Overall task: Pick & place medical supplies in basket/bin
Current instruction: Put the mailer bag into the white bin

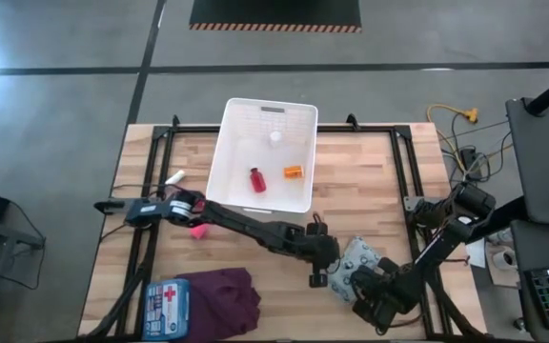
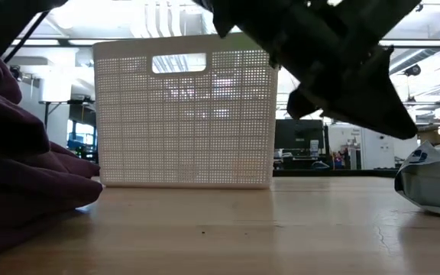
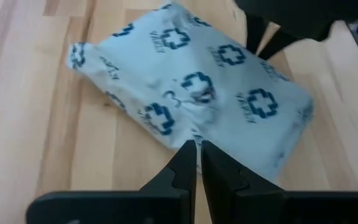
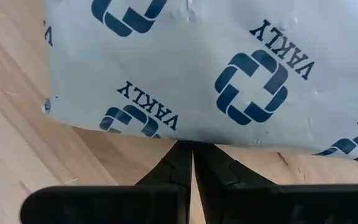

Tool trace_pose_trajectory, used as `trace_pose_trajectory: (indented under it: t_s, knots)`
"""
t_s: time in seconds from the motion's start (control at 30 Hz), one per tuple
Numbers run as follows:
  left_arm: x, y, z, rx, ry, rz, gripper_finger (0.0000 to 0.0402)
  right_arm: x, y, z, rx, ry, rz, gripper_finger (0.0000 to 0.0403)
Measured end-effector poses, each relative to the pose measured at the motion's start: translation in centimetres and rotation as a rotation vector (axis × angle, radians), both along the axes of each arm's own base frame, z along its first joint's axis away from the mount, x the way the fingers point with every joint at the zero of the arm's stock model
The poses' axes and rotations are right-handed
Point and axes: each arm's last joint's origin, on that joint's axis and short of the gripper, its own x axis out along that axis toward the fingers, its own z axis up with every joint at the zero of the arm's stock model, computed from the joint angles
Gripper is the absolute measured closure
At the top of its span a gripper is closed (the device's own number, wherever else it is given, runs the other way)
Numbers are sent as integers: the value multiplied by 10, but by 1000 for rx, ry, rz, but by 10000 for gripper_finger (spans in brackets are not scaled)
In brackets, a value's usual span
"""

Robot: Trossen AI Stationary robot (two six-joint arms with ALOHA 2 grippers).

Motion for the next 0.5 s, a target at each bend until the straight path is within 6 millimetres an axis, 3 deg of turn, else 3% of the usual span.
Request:
trace_pose_trajectory:
  t_s: [0.27,0.5]
  knots:
    - [-3,5,-29,-126,-36,10,396,7,-5,-2,-19,-11,-15,394]
    - [-12,8,-48,-109,37,28,396,20,-16,7,-73,-68,45,394]
